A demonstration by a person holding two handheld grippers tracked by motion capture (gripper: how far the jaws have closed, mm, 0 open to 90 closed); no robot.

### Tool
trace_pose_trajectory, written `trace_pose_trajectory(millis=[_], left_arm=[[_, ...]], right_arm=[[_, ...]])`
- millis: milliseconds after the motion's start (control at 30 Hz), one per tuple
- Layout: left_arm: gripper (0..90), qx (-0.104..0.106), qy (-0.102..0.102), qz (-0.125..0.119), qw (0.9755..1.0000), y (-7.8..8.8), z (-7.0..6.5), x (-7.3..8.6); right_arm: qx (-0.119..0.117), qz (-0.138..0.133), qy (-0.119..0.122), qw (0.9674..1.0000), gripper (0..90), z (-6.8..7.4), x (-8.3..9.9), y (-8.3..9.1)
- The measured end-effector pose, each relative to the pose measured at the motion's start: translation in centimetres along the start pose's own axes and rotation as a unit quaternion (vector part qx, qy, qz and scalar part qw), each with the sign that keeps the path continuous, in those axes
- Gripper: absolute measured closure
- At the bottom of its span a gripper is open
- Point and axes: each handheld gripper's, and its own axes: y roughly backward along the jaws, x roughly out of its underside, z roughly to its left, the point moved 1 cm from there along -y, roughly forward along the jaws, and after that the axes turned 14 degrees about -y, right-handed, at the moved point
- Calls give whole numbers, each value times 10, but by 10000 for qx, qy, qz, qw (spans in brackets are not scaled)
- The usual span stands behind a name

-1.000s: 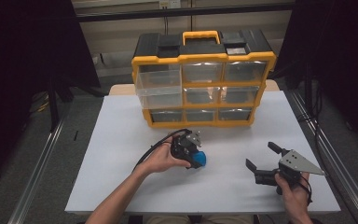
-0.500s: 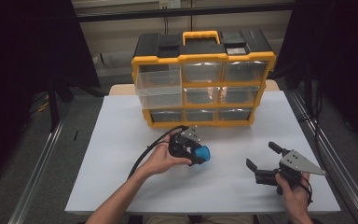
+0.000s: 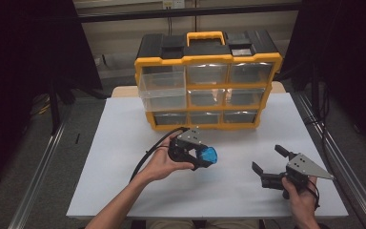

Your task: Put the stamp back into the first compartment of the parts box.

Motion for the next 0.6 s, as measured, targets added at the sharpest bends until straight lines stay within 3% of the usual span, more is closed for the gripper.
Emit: trace_pose_trajectory(millis=[167,433,567,600], left_arm=[[413,27,-17,-219,9998,6,-4,-6],[413,-188,38,-552,9983,21,-6,-13],[412,-211,4,-731,9971,26,-8,-15],[413,-292,-110,-745,9967,31,-8,-17]], right_arm=[[6,-21,-38,10000,0,0,0,0],[-3,-32,-33,10000,0,0,0,0],[-3,-24,-53,10000,0,0,0,0],[-5,-29,-48,10000,0,0,0,0]])
